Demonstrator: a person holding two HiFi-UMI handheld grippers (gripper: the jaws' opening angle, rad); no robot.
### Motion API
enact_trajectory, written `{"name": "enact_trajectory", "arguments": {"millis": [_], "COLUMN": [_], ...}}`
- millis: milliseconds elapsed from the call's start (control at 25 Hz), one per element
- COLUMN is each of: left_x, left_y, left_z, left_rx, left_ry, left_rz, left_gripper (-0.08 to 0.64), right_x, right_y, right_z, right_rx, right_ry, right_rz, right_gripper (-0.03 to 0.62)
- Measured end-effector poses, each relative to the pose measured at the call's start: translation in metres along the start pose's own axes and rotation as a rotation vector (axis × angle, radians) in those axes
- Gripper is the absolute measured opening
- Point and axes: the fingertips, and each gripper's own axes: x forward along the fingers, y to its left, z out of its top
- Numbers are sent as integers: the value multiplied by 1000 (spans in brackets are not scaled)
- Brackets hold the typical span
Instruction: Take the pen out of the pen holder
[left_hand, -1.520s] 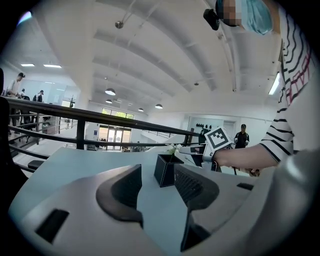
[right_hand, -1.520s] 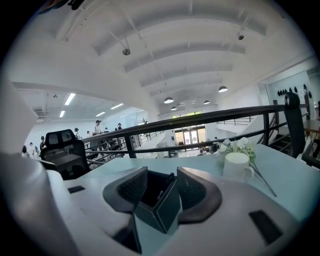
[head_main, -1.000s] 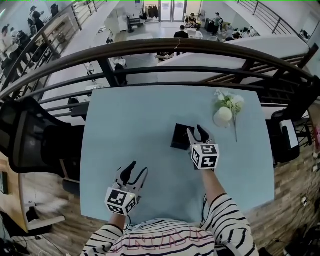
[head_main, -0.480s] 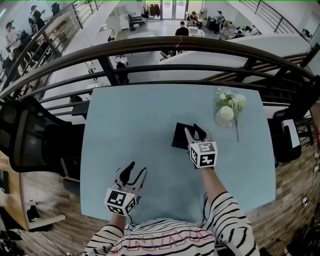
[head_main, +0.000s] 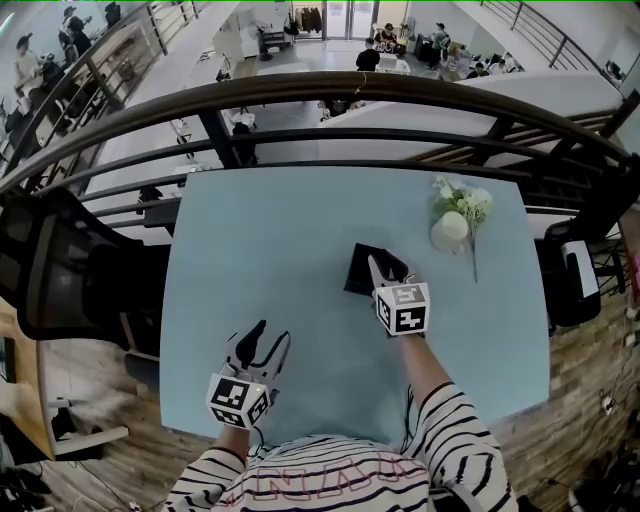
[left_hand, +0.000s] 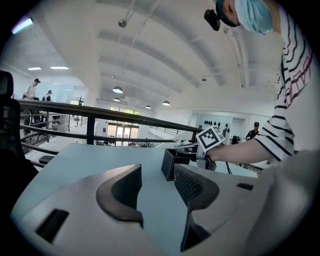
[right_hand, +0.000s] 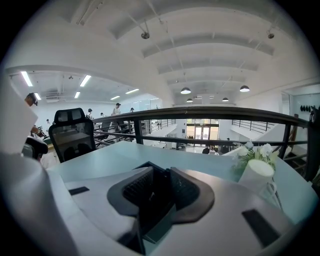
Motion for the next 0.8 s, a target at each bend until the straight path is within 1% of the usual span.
{"name": "enact_trajectory", "arguments": {"millis": [120, 320, 440, 640, 800], "left_x": [-2, -7, -10, -17, -22], "left_y": [1, 2, 4, 1, -2], "left_z": [0, -1, 1, 6, 10], "left_rx": [-2, -7, -8, -5, 4], "left_ry": [-1, -3, -6, -18, -31], "left_rz": [6, 13, 16, 3, -20], "left_gripper": [181, 181, 181, 181, 181], "right_x": [2, 0, -3, -17, -36], "right_y": [-1, -1, 1, 2, 2], "right_z": [0, 2, 8, 17, 29], "right_rx": [-18, 3, -2, 19, 33], "right_ry": [4, -9, -23, -47, -86], "right_rz": [-17, -16, -24, -45, -72], "right_gripper": [87, 77, 58, 57, 57]}}
